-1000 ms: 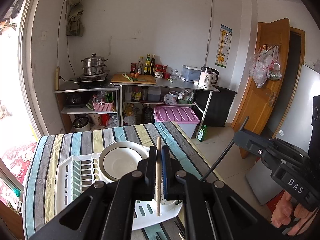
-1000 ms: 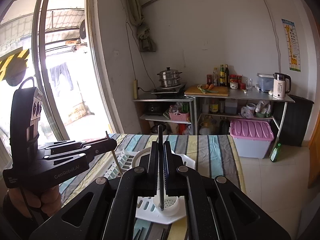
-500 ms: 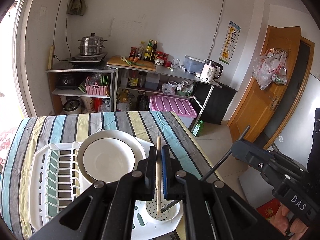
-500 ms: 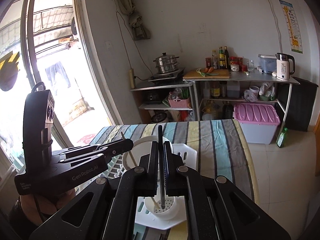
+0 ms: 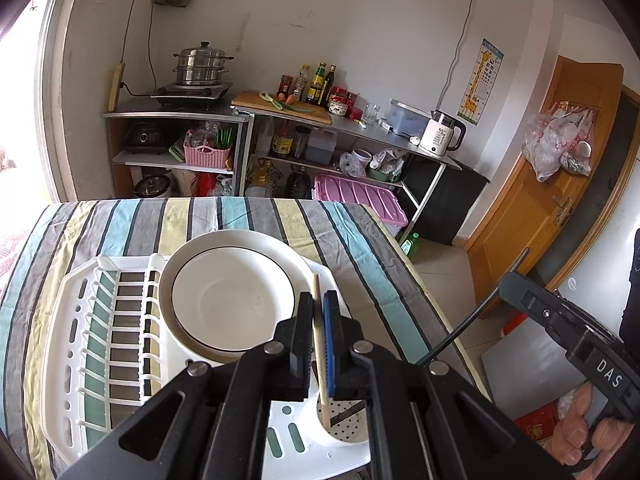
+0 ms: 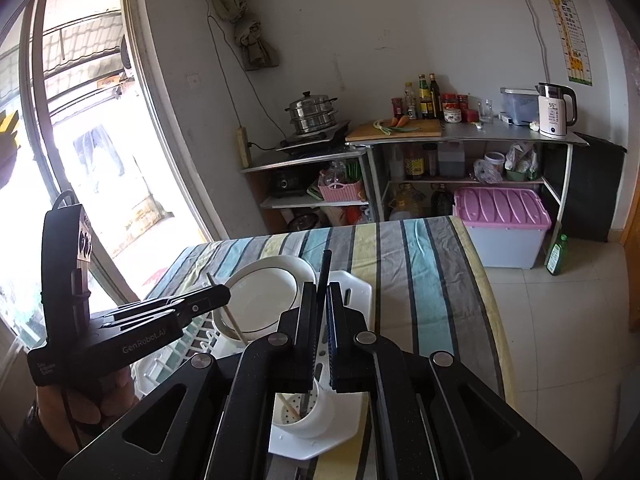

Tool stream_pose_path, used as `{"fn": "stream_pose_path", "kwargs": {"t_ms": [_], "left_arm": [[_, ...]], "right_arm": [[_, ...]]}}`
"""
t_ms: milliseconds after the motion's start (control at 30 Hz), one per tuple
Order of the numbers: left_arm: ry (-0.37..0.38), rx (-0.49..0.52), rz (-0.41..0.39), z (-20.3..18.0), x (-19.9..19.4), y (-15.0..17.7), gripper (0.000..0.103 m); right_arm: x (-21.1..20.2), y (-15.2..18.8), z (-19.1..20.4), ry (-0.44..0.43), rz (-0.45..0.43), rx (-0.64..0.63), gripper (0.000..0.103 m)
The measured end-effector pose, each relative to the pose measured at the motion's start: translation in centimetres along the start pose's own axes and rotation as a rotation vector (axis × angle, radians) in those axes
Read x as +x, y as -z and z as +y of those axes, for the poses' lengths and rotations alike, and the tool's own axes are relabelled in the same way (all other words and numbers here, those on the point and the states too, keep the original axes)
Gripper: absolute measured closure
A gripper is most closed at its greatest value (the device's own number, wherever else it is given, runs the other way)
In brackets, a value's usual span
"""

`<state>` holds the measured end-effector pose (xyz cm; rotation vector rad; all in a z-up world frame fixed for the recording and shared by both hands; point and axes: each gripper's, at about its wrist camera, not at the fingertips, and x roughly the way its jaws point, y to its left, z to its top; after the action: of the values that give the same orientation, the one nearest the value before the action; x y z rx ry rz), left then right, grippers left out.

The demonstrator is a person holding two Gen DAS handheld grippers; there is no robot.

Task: Organize utensils
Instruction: 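Lower both chopsticks into the white cup and open both tools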

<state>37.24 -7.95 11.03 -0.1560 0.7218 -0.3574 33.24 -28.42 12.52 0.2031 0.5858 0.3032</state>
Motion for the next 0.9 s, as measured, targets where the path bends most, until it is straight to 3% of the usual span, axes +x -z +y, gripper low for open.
{"fn": "stream_pose_path", "kwargs": {"t_ms": [433,567,667,900], "left_arm": [[-0.043,-0.007,0.011,1.5,-0.9,1.2,0.092],[-0.045,0.008,0.007,1.4,-1.8,2.0,0.089],[-0.046,0.014,-0.004,1.3,-2.8,2.8,0.084],[-0.058,0.062,-0.071,0.7,-7.2,5.8,0.084]], "right_arm": [[-0.2,1.3,-1.5,0.05,0.064,0.02,0.096],[-0.7,1.8,-1.1,0.047,0.065,0.009,0.088],[-1.4,2.4,-0.8,0.04,0.064,0.003,0.086],[-5.2,4.9,1.3,0.016,0.015,-0.051,0.086]]}}
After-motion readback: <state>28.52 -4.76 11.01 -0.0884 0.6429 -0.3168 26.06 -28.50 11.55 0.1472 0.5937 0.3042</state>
